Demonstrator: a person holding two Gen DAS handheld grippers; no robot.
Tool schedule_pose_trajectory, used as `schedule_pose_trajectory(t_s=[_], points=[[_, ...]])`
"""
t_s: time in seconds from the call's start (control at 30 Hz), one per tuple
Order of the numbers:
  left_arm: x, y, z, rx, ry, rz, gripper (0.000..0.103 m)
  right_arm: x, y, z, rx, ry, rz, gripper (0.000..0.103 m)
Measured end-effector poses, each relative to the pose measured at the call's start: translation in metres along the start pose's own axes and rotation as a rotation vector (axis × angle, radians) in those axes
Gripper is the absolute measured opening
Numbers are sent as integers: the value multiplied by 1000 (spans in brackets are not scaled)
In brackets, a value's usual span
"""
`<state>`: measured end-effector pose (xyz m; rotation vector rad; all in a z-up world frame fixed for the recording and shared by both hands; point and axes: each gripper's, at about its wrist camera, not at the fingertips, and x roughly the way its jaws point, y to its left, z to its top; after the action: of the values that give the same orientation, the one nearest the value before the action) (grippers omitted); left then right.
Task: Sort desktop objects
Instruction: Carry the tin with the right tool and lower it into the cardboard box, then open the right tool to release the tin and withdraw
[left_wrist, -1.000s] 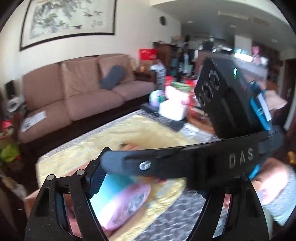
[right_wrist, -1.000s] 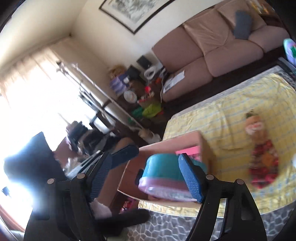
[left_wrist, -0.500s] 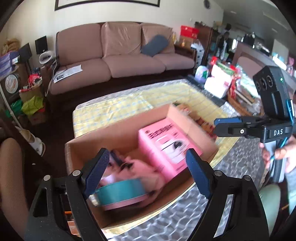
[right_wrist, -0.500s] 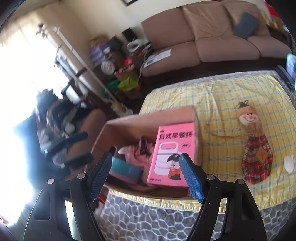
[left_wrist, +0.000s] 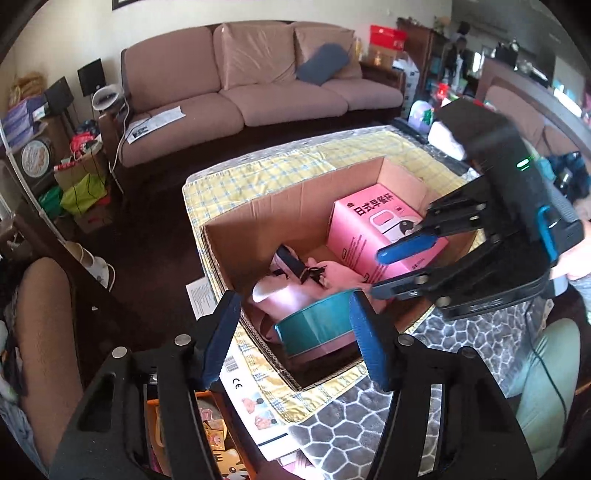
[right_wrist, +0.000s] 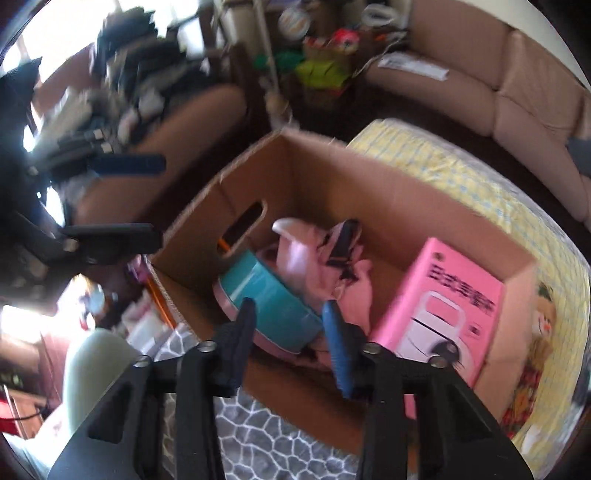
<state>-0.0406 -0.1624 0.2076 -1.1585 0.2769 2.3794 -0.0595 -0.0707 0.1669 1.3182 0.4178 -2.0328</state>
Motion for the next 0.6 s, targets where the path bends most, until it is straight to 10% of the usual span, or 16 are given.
schedule_pose_trajectory(t_s=[0.3,0.6], points=[[12,13,-4,-24,-4,-46,57,36,-6,15,-5,58,-19,31],[21,20,2,-51,-14,-63,57,59,-24,49,-49,23,-248,29]])
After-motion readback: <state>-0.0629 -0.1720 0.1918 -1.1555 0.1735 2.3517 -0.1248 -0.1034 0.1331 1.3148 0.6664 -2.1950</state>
